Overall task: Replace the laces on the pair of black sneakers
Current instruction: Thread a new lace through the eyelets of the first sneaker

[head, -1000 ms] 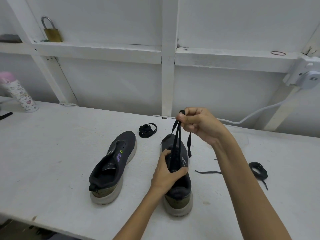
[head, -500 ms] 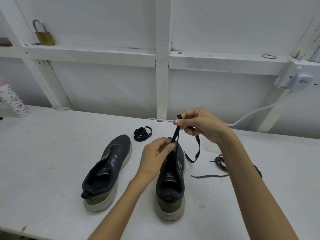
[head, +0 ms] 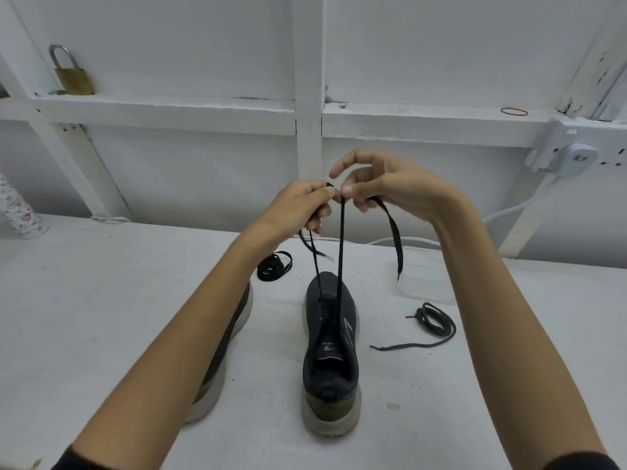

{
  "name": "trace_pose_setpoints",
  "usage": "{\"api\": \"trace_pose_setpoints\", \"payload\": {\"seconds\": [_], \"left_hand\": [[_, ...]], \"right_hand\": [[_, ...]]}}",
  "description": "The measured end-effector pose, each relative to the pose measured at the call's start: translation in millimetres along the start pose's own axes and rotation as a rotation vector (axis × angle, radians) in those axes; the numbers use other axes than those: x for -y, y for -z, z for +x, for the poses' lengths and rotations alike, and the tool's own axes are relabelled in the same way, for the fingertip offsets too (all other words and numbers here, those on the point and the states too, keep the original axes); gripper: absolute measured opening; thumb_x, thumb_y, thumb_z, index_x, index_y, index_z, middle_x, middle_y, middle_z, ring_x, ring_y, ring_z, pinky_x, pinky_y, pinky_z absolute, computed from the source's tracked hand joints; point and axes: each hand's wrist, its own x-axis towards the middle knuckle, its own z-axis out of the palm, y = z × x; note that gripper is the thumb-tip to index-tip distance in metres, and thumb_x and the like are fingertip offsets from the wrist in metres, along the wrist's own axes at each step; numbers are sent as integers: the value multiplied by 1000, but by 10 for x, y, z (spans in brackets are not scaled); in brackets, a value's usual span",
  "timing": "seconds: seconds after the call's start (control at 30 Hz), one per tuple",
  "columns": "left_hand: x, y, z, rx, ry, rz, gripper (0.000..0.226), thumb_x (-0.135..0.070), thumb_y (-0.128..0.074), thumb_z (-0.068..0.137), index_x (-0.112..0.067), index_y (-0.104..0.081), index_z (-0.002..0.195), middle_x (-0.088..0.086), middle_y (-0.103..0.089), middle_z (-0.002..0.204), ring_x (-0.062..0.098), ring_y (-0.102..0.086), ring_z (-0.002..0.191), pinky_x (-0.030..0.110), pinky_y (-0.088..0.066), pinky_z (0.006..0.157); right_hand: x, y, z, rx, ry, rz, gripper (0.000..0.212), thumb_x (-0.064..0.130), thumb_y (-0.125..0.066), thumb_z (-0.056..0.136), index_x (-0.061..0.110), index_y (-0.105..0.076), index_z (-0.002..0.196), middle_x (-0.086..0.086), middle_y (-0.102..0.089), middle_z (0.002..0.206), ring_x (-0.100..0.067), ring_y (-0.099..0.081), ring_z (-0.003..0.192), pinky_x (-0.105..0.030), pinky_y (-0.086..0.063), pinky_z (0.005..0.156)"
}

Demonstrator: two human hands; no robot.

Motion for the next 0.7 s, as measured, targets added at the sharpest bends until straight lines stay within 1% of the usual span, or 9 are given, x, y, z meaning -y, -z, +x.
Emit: {"api": "trace_pose_setpoints", "payload": {"seconds": [0.1, 0.17, 0.27, 0.37, 0.43, 0.47, 0.53, 0.6, 0.7], "left_hand": [[-149, 44, 38, 125, 71, 26, 34, -22, -38, 99, -12, -70, 97, -8, -49, 56, 12, -33, 47, 27, -45, 61], [-161, 65, 53, 154, 100, -27, 36, -22, -38, 98, -7, -70, 103, -7, -48, 57, 12, -33, 47, 31, -46, 65], [-112, 77, 70, 168, 95, -42, 35, -26, -45, 99, -4, -71, 100, -5, -43, 60, 11, -35, 46, 34, -46, 69], [-72, 61, 89, 135, 87, -52, 35, -26, -48, 100, -1, -72, 100, -5, -40, 58, 9, -35, 46, 32, -45, 67], [-44, 61, 104, 93, 106, -95, 35, -24, -46, 100, -2, -72, 98, -6, -39, 57, 11, -34, 46, 30, -45, 64], [-34, 61, 110, 74, 119, -119, 34, -24, -46, 99, -3, -73, 96, -6, -39, 56, 11, -34, 46, 29, -44, 62], [-21, 57, 115, 51, 139, -155, 33, -25, -47, 97, -7, -73, 89, -5, -40, 57, 12, -34, 47, 28, -44, 62], [-26, 34, 114, 40, 145, -169, 27, -25, -47, 96, -10, -64, 81, -4, -44, 59, 13, -36, 47, 30, -46, 64], [-50, -14, 110, 35, 136, -157, 22, -23, -46, 96, -12, -55, 80, -3, -47, 59, 13, -37, 47, 29, -46, 62]], "right_hand": [[75, 4, 118, -52, 103, -89, 22, -1, -69, 86, 10, -64, 105, -7, -62, 77, -18, -51, 69, -21, -41, 62], [79, 32, 188, -75, 145, -92, 21, -1, -72, 84, 11, -66, 100, -8, -61, 80, -22, -52, 74, -21, -45, 66], [-3, 33, 252, -124, 153, -106, 22, 3, -75, 82, 13, -66, 99, -10, -65, 90, -24, -60, 83, -26, -50, 77], [-144, -33, 269, -416, 186, -252, 33, 19, -83, 76, 17, -65, 104, -1, -67, 108, -19, -65, 96, -13, -47, 79], [-201, -79, 208, -590, 230, -197, 32, 21, -83, 76, 14, -64, 100, -1, -68, 108, -14, -65, 94, -16, -47, 80], [-223, -84, 167, -584, 231, -130, 29, 19, -82, 77, 10, -64, 97, -4, -69, 103, -13, -65, 89, -20, -49, 80], [-253, -116, 79, -437, 204, -37, 23, 12, -79, 81, 1, -64, 94, -10, -69, 91, -12, -65, 80, -22, -53, 78], [-305, -164, 29, -309, 174, -3, 18, 7, -77, 82, 2, -64, 93, -7, -69, 84, -11, -67, 79, -23, -55, 80], [-348, -204, 24, -324, 170, 24, 17, 6, -77, 81, 8, -64, 91, -8, -69, 86, -19, -69, 83, -32, -55, 86]]}}
